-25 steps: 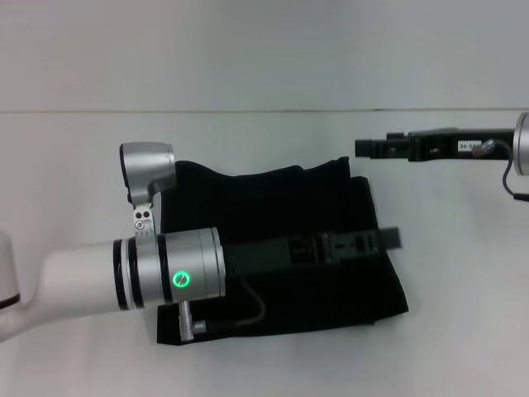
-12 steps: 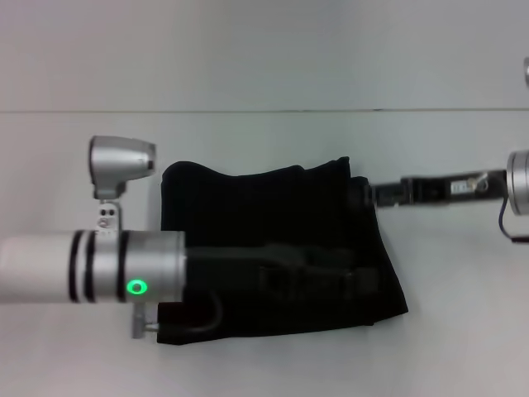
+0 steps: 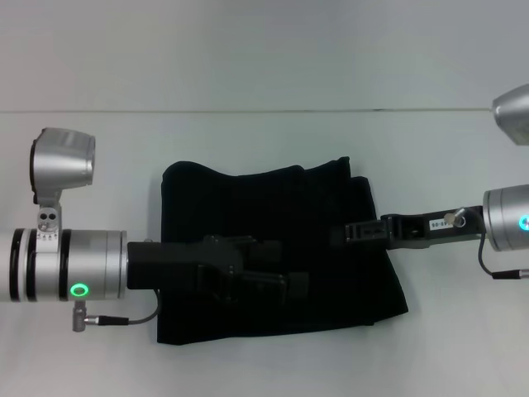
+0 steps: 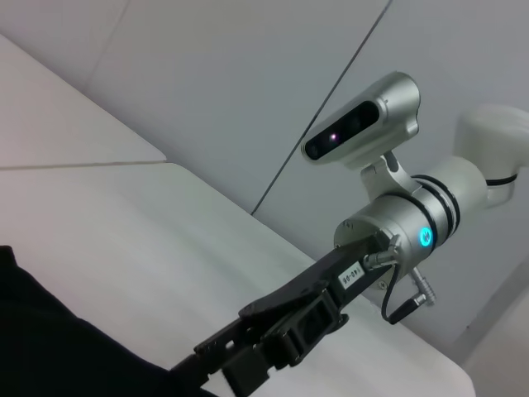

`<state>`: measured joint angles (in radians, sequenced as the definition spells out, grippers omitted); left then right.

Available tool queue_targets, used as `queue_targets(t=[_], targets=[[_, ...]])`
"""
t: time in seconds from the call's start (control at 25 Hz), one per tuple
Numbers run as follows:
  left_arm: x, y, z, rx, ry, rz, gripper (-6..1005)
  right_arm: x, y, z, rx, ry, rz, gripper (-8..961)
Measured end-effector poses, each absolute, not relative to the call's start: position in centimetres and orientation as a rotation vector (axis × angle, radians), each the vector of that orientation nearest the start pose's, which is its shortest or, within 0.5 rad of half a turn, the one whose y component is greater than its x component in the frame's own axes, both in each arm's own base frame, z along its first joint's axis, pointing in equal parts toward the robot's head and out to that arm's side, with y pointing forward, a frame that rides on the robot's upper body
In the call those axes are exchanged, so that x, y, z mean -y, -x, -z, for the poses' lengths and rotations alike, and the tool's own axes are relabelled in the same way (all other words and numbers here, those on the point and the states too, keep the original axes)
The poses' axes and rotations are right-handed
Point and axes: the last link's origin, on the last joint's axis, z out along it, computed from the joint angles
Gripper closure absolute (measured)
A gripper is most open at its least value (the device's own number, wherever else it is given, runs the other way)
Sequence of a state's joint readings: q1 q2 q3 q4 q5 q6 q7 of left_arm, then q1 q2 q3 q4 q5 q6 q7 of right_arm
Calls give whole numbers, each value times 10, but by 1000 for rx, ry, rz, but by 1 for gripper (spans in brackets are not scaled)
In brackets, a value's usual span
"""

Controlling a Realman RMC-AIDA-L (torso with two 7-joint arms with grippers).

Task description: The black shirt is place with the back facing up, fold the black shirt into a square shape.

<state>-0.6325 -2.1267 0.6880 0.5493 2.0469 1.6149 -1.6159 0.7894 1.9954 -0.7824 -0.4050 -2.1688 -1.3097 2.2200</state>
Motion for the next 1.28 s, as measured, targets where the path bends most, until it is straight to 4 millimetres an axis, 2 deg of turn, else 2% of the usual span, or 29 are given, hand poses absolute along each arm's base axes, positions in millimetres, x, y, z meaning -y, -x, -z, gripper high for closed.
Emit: queue_targets(t=[0.68, 1.28], targets=[[-328, 227, 39, 967, 2840, 811, 49, -387, -234, 56, -1679, 2441, -378, 41], [-331, 230, 37, 956, 2841, 766, 53, -387, -230, 72, -1674, 2412, -399, 330]])
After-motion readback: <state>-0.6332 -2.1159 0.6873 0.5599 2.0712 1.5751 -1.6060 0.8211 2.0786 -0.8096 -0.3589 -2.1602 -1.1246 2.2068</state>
